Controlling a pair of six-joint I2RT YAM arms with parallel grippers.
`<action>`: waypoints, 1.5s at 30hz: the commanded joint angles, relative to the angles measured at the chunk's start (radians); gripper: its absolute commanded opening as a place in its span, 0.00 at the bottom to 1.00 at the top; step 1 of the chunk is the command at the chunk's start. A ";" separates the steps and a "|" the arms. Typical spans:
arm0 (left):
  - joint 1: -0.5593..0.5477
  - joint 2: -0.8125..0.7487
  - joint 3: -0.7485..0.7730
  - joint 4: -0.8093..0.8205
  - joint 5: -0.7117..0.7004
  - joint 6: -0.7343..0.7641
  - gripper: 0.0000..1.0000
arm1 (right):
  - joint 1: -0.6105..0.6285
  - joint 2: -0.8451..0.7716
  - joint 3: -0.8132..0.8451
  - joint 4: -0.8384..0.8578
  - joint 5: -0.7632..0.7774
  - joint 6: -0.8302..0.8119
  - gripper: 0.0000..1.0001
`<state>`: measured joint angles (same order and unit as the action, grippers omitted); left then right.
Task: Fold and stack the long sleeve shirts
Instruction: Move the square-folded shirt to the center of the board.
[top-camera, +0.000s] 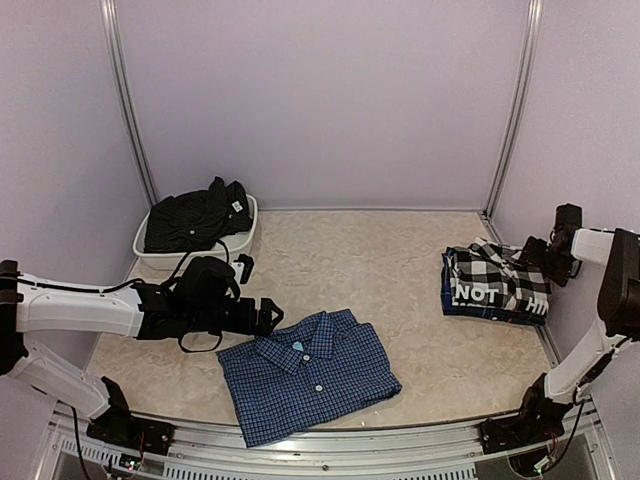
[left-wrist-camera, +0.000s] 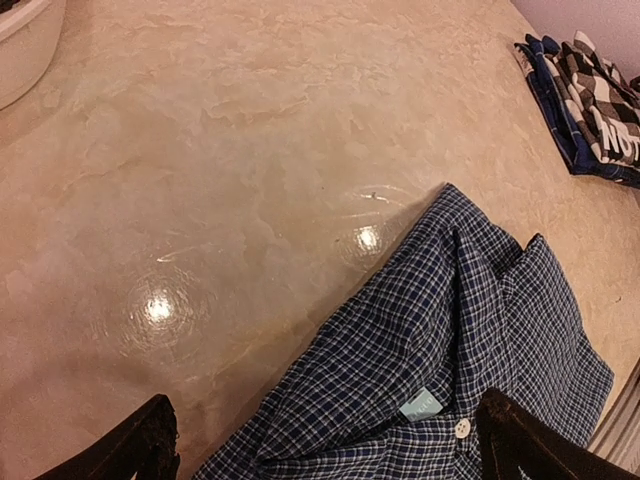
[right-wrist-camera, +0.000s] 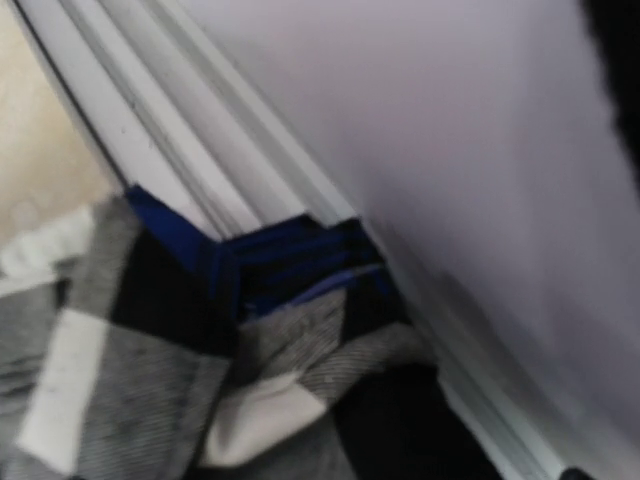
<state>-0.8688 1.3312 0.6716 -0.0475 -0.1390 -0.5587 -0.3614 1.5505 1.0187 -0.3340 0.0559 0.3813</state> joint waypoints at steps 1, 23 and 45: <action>0.010 0.016 0.003 0.034 0.008 0.010 0.99 | -0.045 0.068 -0.052 0.109 -0.133 -0.007 1.00; 0.038 0.044 0.005 0.020 -0.014 0.027 0.99 | 0.242 0.119 -0.163 0.256 -0.328 -0.027 0.88; 0.047 -0.196 -0.258 -0.076 0.061 -0.189 0.99 | 0.508 -0.066 -0.026 0.122 -0.126 -0.027 0.98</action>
<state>-0.8249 1.1984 0.4580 -0.0708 -0.1074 -0.6739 0.1291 1.5955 0.9646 -0.1471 -0.1104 0.3847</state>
